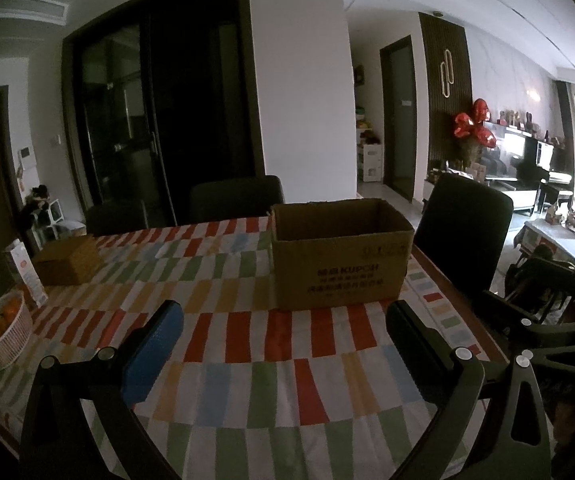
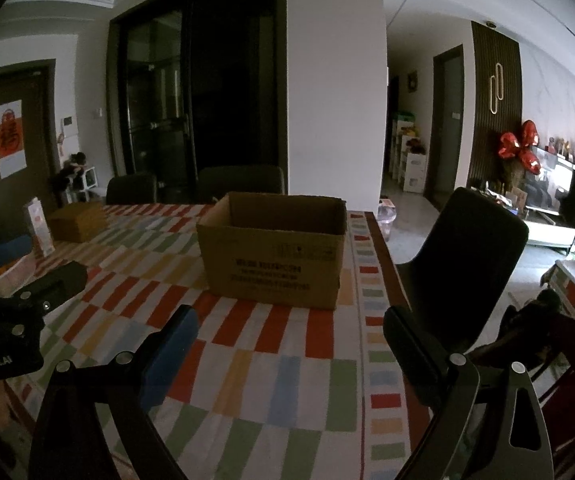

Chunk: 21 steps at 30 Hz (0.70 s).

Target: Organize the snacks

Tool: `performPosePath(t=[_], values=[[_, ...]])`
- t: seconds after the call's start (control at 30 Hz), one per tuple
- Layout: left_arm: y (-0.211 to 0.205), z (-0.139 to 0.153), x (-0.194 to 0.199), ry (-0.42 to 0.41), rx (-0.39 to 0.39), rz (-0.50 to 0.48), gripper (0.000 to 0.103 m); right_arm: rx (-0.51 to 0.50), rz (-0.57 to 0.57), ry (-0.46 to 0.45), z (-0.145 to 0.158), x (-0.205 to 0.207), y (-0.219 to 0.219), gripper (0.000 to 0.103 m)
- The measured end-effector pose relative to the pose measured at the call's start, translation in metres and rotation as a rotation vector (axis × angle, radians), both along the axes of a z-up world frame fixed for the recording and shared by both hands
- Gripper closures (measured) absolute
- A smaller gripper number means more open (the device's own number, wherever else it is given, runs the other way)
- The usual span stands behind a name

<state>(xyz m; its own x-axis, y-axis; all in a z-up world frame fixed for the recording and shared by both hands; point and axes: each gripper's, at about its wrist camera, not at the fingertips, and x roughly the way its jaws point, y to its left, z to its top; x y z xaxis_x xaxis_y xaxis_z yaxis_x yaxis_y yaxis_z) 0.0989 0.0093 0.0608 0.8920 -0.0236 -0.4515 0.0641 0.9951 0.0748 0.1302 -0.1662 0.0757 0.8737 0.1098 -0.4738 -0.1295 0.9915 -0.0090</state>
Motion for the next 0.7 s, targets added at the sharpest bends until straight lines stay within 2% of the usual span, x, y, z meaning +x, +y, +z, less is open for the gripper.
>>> performPosePath(t=[0.7], values=[[0.0045, 0.0014, -0.0011, 0.0, 0.0, 0.013, 0.0, -0.005, -0.001, 0.007, 0.0012, -0.0041, 0.0029, 0.009]])
